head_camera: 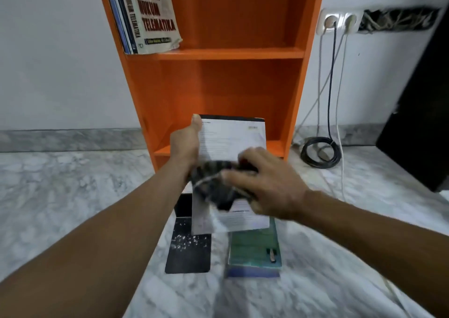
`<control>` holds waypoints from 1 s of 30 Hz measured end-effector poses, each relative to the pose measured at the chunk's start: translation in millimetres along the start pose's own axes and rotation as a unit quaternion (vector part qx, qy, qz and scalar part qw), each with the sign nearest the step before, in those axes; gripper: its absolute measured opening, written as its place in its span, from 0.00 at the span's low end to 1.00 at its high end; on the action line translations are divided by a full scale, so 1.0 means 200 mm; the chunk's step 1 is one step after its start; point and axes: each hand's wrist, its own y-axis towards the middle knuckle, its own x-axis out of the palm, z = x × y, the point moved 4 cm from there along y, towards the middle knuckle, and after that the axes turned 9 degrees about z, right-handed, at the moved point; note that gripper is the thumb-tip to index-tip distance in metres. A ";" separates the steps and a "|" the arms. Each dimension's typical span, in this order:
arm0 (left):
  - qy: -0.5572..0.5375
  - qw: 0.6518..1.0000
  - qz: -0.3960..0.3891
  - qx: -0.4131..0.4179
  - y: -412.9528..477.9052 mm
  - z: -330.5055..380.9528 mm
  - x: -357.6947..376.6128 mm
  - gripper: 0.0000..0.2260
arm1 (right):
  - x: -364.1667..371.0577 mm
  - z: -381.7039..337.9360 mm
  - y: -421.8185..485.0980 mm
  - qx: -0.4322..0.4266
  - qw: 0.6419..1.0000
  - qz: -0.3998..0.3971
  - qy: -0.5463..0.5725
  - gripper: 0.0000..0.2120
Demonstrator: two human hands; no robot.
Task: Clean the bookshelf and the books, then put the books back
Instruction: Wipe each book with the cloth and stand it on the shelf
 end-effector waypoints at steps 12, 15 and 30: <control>0.021 0.998 0.041 0.042 -0.04 0.15 0.04 0.17 | 0.13 -0.29 -0.29 -0.101 0.961 -0.228 0.123 0.15; 0.039 0.996 0.063 0.055 -0.02 0.25 0.05 0.15 | -0.03 -0.06 -0.08 0.037 0.997 0.015 0.068 0.17; 0.251 0.937 0.158 0.183 -0.12 0.41 0.25 0.18 | 0.15 0.05 0.16 0.528 0.846 -0.034 0.069 0.36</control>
